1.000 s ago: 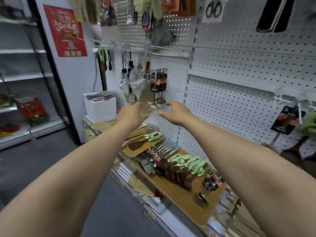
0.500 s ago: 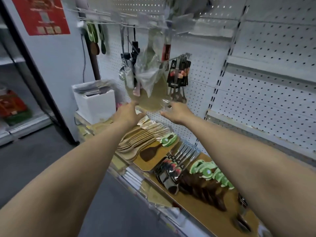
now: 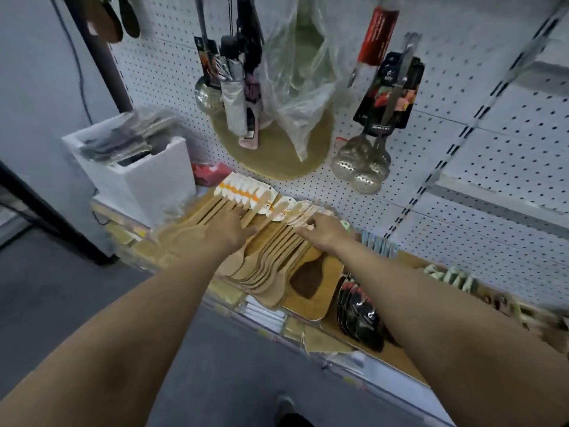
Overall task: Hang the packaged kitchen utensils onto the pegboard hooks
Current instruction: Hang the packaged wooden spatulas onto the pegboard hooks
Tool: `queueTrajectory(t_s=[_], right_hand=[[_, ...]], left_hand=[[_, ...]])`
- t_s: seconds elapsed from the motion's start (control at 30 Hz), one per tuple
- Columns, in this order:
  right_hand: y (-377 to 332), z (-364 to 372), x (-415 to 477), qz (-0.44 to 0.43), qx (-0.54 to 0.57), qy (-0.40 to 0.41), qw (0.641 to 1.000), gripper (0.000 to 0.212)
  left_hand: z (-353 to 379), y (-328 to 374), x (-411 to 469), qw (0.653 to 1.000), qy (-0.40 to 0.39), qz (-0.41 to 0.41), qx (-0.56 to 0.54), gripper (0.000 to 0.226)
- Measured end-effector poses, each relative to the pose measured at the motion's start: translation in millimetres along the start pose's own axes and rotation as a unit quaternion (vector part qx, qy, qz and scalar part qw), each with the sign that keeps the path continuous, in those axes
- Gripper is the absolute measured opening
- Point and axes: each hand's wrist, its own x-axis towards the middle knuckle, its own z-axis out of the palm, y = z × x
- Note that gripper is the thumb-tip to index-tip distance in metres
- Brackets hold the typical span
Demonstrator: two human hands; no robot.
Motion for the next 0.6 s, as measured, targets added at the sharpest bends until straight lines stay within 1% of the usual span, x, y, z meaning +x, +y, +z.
queueTrajectory(t_s=[0.1,0.2,0.33,0.4,0.5,0.6], right_hand=[[0,27,32,0.039,0.033,-0.025,0.998,0.056],[3,55,68,0.07,0.078,-0.035,0.994,0.056],[5,84,109,0.129,0.129,-0.085,0.98,0.05],[8,97,127,0.158,0.148,-0.101,0.971,0.051],[15,116,152,0.186,0.178,-0.106,0.96,0.057],[22,138,173,0.225,0.241,-0.08,0.941,0.05]], left_hand=[[18,-22,33,0.999,-0.052,-0.011,-0.008,0.062],[36,-40,68,0.997,-0.069,-0.012,-0.02,0.062],[66,-62,114,0.993,-0.115,-0.022,-0.017,0.058],[81,-71,134,0.991,-0.134,-0.026,-0.005,0.059],[102,-78,162,0.989,-0.148,-0.031,0.002,0.056],[126,-85,185,0.987,-0.155,-0.014,0.023,0.048]])
